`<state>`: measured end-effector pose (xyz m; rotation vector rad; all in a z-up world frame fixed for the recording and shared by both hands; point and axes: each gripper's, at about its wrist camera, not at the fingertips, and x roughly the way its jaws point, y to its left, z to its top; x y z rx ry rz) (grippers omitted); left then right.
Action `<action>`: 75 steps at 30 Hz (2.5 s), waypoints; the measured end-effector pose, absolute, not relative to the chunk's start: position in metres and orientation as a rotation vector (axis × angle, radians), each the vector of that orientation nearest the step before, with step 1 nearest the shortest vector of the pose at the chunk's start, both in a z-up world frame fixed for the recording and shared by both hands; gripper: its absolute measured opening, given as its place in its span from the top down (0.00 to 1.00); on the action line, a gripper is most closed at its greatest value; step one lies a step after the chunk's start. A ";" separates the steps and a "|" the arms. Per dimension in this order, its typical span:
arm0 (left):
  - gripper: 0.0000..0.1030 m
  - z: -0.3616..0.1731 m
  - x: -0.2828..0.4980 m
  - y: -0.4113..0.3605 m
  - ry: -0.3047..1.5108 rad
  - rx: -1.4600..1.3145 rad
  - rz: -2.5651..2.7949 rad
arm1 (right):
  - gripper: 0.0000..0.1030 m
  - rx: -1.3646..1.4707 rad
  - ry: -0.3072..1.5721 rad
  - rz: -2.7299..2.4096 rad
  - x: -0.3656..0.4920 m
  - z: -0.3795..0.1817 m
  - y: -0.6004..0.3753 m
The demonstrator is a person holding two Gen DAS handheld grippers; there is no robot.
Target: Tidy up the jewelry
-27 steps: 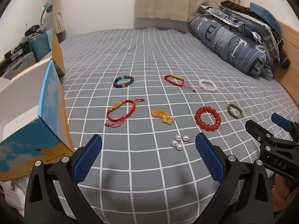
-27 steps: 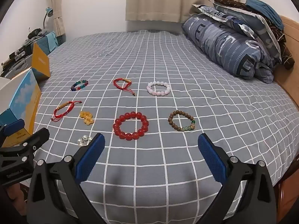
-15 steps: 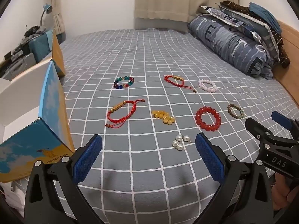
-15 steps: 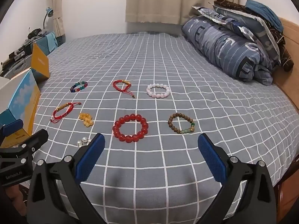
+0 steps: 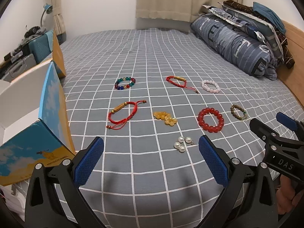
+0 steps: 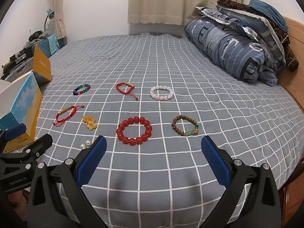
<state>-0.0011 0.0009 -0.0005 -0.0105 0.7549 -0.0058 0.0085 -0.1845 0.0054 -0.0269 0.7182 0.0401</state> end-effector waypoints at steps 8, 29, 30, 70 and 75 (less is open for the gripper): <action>0.05 0.000 0.000 0.003 0.759 -0.020 0.009 | 0.07 -0.038 0.718 0.030 0.009 0.006 -0.183; 0.05 0.000 0.001 0.007 0.766 -0.029 0.013 | 0.07 -0.034 0.720 0.025 0.010 0.006 -0.185; 0.05 0.000 0.001 0.007 0.767 -0.029 0.013 | 0.07 -0.036 0.720 0.024 0.010 0.006 -0.185; 0.05 0.008 0.002 0.006 0.782 -0.029 0.007 | 0.07 -0.033 0.725 0.015 0.013 0.006 -0.187; 0.05 0.030 0.016 0.018 0.778 -0.062 0.030 | 0.07 -0.044 0.708 0.020 0.017 0.023 -0.185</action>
